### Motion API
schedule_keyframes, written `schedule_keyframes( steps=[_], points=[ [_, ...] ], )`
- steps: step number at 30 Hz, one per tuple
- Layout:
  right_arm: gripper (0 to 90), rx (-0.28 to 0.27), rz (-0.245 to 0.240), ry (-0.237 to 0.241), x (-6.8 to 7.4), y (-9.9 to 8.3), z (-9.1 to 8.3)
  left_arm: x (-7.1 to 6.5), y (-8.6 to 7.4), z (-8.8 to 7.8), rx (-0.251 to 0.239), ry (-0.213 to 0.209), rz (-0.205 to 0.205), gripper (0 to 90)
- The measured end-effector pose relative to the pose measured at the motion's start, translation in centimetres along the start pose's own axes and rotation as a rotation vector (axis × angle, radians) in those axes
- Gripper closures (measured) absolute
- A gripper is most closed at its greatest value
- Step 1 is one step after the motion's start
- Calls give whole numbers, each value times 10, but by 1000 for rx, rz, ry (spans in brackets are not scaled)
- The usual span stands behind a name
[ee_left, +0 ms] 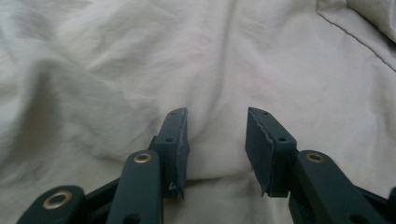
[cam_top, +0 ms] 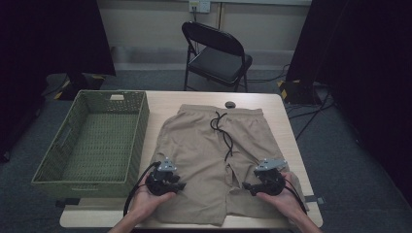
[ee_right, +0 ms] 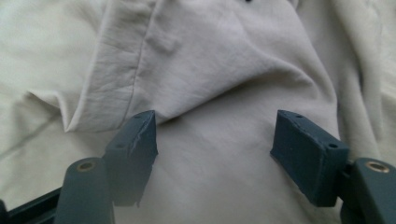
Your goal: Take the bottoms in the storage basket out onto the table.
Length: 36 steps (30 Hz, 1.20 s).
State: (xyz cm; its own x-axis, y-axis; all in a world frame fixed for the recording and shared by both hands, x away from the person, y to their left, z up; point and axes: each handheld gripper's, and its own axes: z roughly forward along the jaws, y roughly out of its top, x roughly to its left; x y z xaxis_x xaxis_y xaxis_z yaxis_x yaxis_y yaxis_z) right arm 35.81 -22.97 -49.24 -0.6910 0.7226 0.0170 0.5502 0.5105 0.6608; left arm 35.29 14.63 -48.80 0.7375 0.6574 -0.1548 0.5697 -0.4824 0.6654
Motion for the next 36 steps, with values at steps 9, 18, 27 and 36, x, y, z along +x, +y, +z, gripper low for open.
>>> schedule_keyframes(
  steps=[9,18,27,36],
  points=[
    [285,8,-43,5,6,-9,-6,3,-1,-1,3,38,-8,560],
    [284,40,-82,41,5,-26,-25,8,-2,-5,2,42,-32,531],
    [390,-102,15,18,1,-7,-35,13,4,-13,-43,13,-35,579],
    [415,-100,-12,-20,14,28,3,16,1,-4,6,57,-48,552]
  ],
)
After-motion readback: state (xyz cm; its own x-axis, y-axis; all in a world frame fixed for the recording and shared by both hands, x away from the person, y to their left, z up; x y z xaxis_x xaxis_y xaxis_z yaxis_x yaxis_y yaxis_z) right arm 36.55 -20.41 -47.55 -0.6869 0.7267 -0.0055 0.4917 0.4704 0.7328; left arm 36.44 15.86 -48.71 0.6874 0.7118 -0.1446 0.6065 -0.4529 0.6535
